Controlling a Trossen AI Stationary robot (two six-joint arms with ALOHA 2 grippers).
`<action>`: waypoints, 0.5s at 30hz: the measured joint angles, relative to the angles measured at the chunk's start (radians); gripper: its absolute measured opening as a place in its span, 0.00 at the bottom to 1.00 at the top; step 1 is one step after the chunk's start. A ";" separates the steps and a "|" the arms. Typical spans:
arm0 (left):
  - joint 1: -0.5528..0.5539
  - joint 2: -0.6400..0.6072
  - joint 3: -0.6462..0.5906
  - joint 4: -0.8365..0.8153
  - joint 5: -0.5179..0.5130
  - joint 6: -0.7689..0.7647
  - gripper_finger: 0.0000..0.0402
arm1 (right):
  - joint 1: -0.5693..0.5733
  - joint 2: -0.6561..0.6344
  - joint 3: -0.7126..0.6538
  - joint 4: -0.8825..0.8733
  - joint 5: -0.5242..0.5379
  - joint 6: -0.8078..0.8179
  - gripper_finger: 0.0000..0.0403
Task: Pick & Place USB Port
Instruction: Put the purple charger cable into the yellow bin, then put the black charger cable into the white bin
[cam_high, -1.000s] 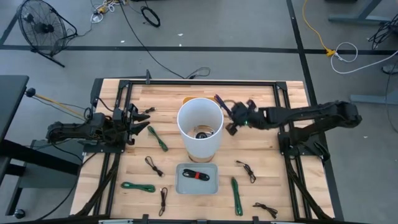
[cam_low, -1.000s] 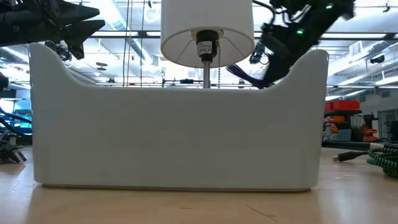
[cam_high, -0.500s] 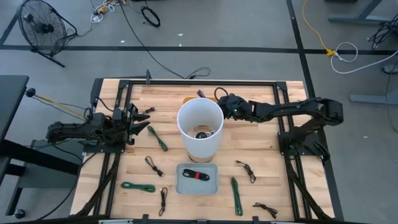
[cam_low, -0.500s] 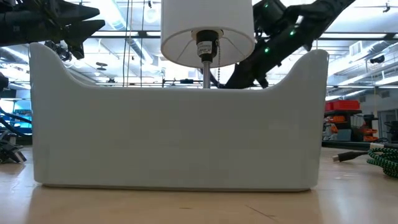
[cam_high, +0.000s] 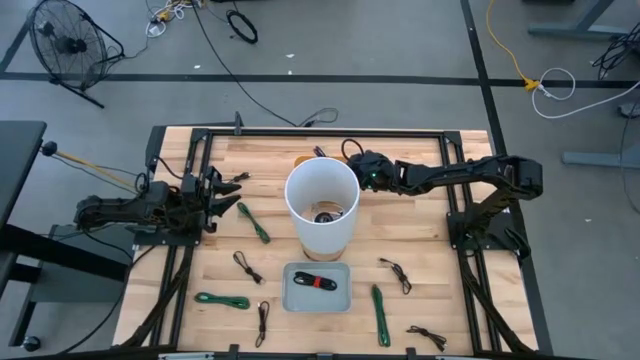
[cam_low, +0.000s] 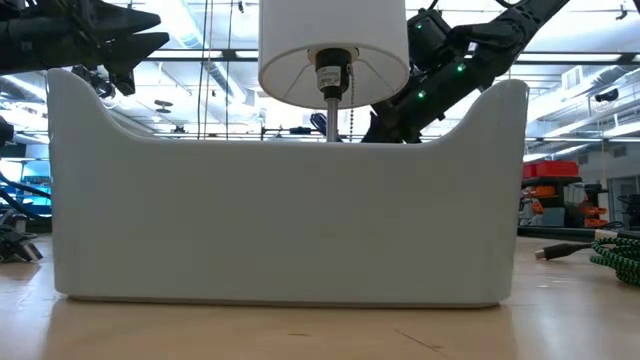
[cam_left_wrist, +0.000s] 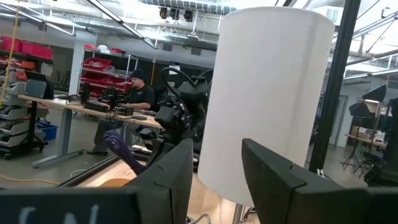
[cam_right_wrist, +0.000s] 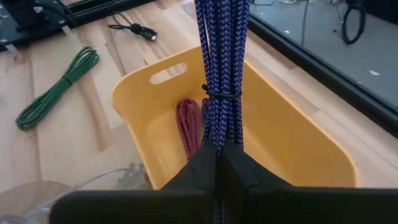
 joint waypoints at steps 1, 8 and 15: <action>0.000 0.000 0.000 0.000 0.000 0.000 0.36 | 0.000 0.000 0.000 0.000 -0.012 0.001 0.05; 0.000 0.000 0.000 0.000 0.000 0.000 0.36 | 0.000 0.000 0.000 0.016 -0.018 -0.001 0.16; 0.000 0.000 0.000 0.000 0.000 0.000 0.36 | 0.000 0.000 0.000 0.018 -0.017 0.000 0.18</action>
